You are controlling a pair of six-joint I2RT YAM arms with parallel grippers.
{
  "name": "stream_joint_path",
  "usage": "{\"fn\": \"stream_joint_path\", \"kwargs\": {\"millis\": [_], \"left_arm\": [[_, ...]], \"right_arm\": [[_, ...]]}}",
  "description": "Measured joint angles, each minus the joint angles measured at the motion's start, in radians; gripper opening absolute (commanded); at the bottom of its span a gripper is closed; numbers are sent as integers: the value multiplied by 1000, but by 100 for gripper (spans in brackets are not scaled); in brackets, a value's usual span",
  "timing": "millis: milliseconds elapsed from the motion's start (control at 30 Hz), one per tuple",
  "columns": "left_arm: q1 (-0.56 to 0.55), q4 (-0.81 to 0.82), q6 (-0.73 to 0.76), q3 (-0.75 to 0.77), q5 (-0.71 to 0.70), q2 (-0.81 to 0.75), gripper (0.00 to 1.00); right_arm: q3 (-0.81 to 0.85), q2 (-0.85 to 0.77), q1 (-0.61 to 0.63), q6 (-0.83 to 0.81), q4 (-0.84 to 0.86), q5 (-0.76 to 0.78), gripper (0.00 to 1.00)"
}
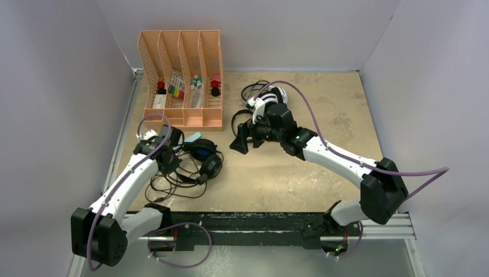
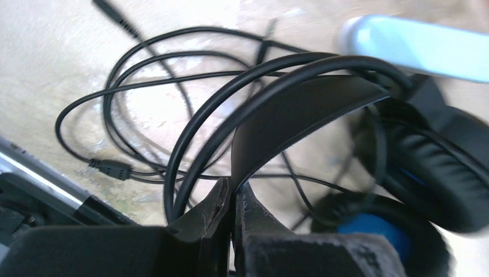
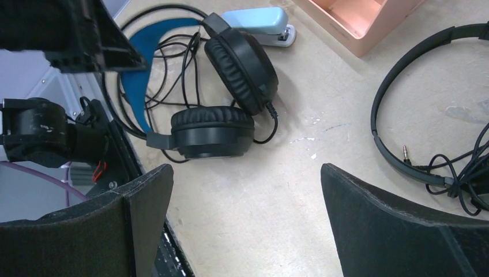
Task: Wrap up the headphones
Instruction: Pick up the headphones from the center of the board.
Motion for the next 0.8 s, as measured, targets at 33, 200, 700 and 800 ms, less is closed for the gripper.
{"fn": "stream_joint_path", "kwargs": {"millis": [33,200,700,800], "left_arm": [[-1,-8,14,29,9,-13,0],[-29,-29,121,175,53,-6,0],[-85,-111,553,624,254,40,0],[-85,-113,584,629,292,40,0]], "right_arm": [[0,0,-1,-1,-3,5,99],[11,10,-5,-11,-23,3,99],[379,208,-6,-69,18,-140,99],[406,259,5,-55,42,-94,99]]}}
